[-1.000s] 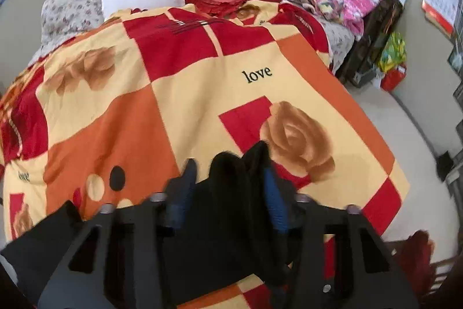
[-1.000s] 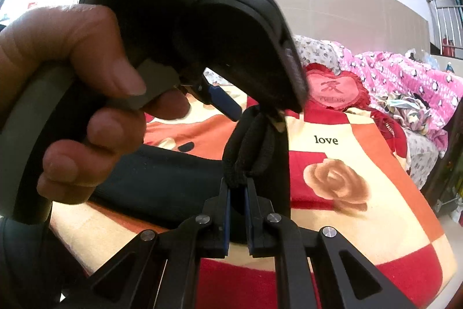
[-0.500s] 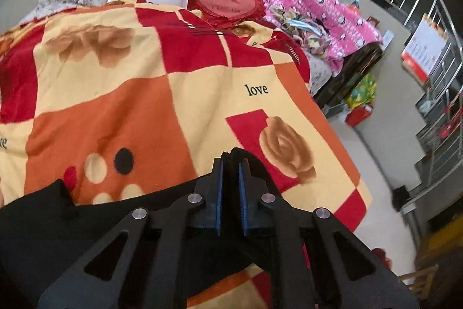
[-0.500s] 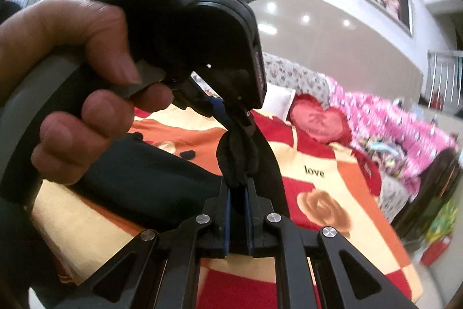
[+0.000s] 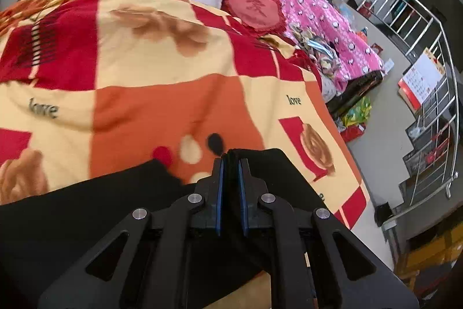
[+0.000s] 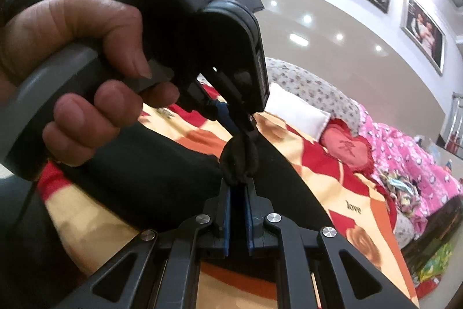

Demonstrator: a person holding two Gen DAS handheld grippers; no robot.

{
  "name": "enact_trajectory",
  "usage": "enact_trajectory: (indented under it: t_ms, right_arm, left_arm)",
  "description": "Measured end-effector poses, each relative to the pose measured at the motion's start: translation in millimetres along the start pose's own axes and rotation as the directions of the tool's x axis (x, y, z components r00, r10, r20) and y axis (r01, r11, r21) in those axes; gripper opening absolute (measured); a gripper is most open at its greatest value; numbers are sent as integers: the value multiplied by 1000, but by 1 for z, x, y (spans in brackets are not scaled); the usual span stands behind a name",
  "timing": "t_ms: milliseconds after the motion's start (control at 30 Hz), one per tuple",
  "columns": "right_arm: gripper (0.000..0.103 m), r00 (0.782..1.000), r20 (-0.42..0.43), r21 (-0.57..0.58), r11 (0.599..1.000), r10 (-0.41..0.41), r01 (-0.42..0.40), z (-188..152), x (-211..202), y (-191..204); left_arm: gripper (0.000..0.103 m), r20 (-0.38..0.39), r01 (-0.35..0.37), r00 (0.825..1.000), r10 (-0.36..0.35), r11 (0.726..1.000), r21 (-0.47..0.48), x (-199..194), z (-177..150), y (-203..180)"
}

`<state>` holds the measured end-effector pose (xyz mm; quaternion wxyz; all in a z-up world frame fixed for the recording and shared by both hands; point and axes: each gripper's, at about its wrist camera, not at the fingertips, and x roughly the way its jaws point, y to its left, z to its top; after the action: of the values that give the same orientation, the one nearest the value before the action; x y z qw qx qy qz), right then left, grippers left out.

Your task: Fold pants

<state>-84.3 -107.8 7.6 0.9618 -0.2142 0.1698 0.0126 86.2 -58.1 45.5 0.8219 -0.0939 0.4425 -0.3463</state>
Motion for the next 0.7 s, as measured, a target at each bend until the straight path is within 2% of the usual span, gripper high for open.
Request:
enact_trajectory:
  t_ms: [267,533,600,700]
  right_arm:
    - [8,996,-49,-67,995,71,-74,10,12,37]
    - [8,990,-98,-77,991,98,-106,6,18,49]
    - [8,982,-149,-90,987,116,-131,1,26,55]
    - [11,986,-131,-121,986,102,-118,-3,21,63]
  left_arm:
    - [8,-15,-28,1000,27,996,-79,-6,-15,45]
    - [8,-21,-45,999,43,994,-104,1,-27,59]
    - [12,-45,-68,997,63,990,-124,9,-32,66]
    - [17,-41,-54,998,48,987,-154,8,-34,74]
